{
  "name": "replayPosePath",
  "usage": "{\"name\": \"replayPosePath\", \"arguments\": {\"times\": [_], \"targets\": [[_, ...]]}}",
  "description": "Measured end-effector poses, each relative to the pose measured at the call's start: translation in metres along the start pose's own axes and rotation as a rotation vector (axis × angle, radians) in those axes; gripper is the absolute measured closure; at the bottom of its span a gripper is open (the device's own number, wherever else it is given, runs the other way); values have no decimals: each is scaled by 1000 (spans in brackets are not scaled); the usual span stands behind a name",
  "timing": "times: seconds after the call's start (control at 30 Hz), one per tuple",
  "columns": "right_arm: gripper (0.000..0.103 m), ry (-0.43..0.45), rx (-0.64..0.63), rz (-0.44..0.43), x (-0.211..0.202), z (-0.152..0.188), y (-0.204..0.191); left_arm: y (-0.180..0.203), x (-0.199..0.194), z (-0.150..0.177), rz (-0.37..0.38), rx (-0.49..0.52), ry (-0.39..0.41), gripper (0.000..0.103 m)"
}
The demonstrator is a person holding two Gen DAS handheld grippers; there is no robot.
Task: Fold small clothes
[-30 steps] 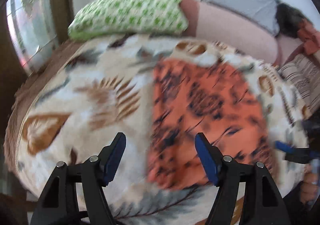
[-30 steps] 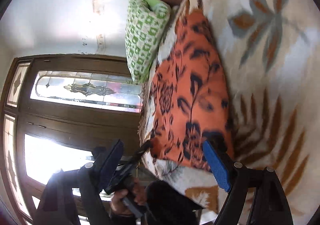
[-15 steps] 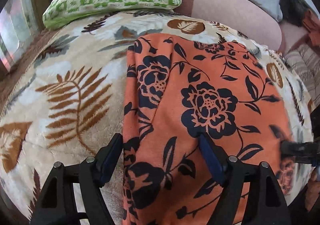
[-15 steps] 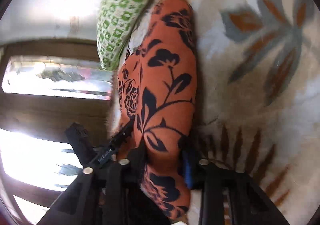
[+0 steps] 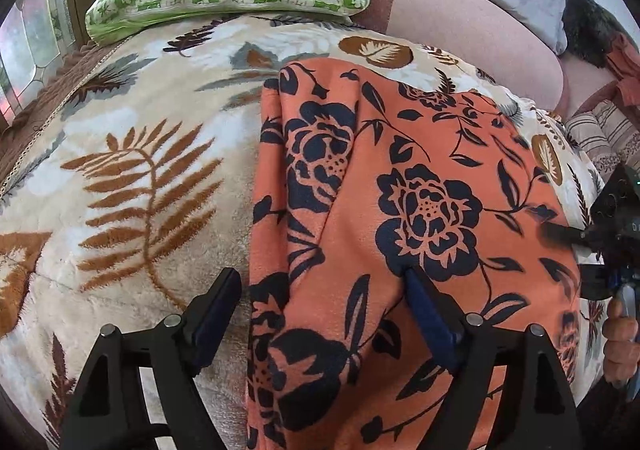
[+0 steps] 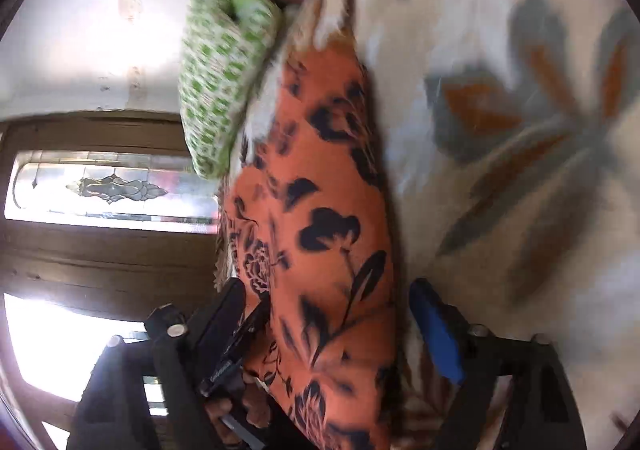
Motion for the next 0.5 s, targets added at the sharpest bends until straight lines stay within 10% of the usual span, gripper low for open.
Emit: {"name": "replayPosePath", "arguments": {"times": [0.23,0.37,0.5], "targets": [[69,63,17,39,-5,0,19,0,3,1,8,11,10,15],[33,130,-79,49,-31,-11,-9,-3,4,1,21,1,13,14],[29,170,-16,52,-25,-49,3,-4,5,1,28,3,16,14]]}}
Point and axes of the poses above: each gripper's, at about its wrist camera, not at the fingertips, and x roughly the way its jaws point, y to its right, z to its underside, the point moved 4 cm from there along x, roughly the way its jaws point, and after that the axes turned 4 degrees about y, right-handed, at the moved point
